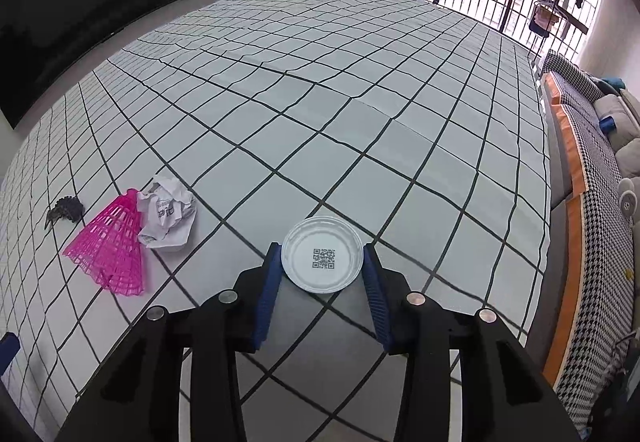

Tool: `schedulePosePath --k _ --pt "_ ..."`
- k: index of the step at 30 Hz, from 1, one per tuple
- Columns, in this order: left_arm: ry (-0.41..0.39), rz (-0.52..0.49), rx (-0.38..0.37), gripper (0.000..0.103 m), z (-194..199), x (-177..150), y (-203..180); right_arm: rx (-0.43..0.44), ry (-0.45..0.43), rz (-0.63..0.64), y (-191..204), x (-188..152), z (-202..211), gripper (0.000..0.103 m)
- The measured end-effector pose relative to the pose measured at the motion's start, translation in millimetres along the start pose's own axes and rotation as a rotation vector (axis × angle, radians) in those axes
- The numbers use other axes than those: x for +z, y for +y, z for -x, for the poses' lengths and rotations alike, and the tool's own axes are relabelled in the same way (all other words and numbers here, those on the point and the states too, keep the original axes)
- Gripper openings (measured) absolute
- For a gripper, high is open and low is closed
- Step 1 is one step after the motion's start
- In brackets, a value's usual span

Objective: Collect trash
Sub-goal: 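Lift the white lid with the right tool while the left tool grasps the pink mesh cone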

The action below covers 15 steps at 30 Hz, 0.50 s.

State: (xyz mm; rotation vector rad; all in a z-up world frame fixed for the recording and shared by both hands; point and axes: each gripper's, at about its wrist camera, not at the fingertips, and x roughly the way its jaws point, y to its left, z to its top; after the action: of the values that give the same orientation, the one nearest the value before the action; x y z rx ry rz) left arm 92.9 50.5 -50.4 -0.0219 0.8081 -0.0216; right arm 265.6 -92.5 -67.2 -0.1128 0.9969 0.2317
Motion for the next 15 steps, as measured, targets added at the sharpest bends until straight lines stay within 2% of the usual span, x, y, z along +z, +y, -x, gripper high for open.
schedulePosePath --k 6,15 --pt "0.007 -0.001 -0.008 0.094 5.4 11.0 4.2 0.011 -0.048 -0.045 -1.5 -36.4 41.7 0.039" --pt "-0.017 -0.011 0.047 0.096 -12.6 42.5 12.4 0.031 -0.074 -0.137 -9.3 -109.2 96.1 0.039"
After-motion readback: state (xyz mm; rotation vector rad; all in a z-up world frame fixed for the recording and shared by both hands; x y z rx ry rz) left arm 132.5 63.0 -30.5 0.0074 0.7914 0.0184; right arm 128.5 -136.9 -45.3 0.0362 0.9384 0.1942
